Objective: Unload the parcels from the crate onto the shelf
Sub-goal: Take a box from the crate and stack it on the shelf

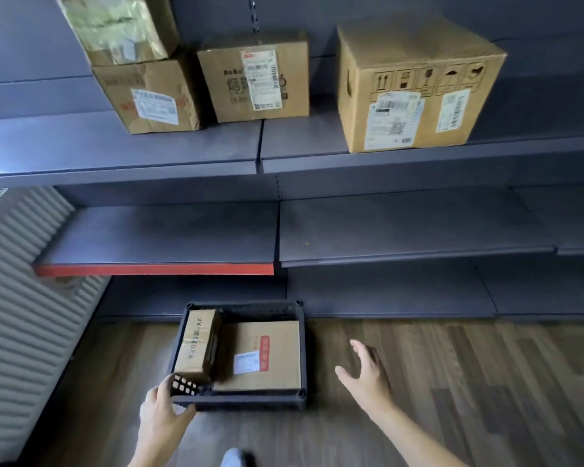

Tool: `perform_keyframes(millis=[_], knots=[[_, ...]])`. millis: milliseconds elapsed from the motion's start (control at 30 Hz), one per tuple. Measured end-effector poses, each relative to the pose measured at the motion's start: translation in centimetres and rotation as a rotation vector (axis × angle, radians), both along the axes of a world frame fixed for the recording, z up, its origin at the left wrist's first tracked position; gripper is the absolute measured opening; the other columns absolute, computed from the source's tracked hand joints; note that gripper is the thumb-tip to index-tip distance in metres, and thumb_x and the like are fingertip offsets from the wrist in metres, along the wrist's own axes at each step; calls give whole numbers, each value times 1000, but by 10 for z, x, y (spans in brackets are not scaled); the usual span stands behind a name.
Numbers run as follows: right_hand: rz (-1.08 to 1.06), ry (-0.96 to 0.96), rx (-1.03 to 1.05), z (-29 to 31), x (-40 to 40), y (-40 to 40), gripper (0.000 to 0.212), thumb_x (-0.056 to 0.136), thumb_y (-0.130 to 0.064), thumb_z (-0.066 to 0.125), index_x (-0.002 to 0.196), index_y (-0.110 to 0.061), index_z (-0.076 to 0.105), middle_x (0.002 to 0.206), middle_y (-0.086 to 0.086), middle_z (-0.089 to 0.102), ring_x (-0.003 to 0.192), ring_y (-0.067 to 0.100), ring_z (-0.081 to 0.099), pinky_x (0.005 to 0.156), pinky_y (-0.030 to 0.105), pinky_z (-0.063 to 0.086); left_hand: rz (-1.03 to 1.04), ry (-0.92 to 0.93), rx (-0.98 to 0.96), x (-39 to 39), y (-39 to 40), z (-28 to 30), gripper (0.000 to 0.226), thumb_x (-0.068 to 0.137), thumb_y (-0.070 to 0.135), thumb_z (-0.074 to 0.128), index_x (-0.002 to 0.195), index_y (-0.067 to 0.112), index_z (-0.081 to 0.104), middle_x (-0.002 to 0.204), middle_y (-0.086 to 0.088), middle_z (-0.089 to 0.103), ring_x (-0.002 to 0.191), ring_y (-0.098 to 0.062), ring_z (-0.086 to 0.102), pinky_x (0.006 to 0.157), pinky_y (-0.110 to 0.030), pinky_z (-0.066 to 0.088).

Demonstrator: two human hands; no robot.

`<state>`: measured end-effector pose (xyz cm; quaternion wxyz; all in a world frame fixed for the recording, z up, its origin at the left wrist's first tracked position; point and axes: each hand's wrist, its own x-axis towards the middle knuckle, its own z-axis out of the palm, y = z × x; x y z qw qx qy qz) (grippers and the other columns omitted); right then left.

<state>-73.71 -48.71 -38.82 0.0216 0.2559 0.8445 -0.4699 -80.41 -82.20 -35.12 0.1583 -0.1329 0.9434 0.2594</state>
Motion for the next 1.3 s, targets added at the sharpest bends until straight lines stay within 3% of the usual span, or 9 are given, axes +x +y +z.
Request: perform_keyframes(millis=[367,600,767,933,1133,1300], knots=[[-53,-63,5,-17,-82,-178,60,75,-12,73,129,-10,47,130,8,54,118,24,48,95,26,35,33,-94,80,-88,-157,-33,75,79,14,70,143,10,31,138,-19,39,128,-35,32,105,-44,31],[-15,-141,40,-29,-92,-201,59,76,-14,73,130,-12,47,130,11,51,120,27,47,100,36,38,6,-152,119,-110,-175,-61,79,79,20,70,145,12,27,141,-16,36,130,-33,31,106,-44,31],[51,-177,45,-46,-110,-201,59,76,-15,73,129,-10,48,128,11,52,119,26,48,96,30,36,10,-153,149,-120,-176,-75,81,79,22,71,146,12,26,141,-15,35,130,-33,30,107,-45,30],[56,-177,-21,-99,-137,-213,61,76,-14,73,131,-10,46,130,10,51,119,26,48,101,37,39,-16,-188,113,-145,-167,-130,80,79,22,70,145,9,26,140,-17,36,130,-34,30,107,-44,28],[85,-107,-60,-202,-174,-235,60,75,-12,74,129,-8,47,125,6,52,117,18,48,100,30,38,8,-200,96,-185,-144,-237,78,80,21,70,144,8,27,137,-18,37,128,-34,33,107,-41,27],[80,-61,-67,-297,-187,-245,60,74,-12,75,128,-6,48,125,11,53,116,23,51,99,32,40,-55,-151,39,-209,-130,-330,73,79,16,69,141,8,32,133,-20,39,124,-36,34,103,-40,29]])
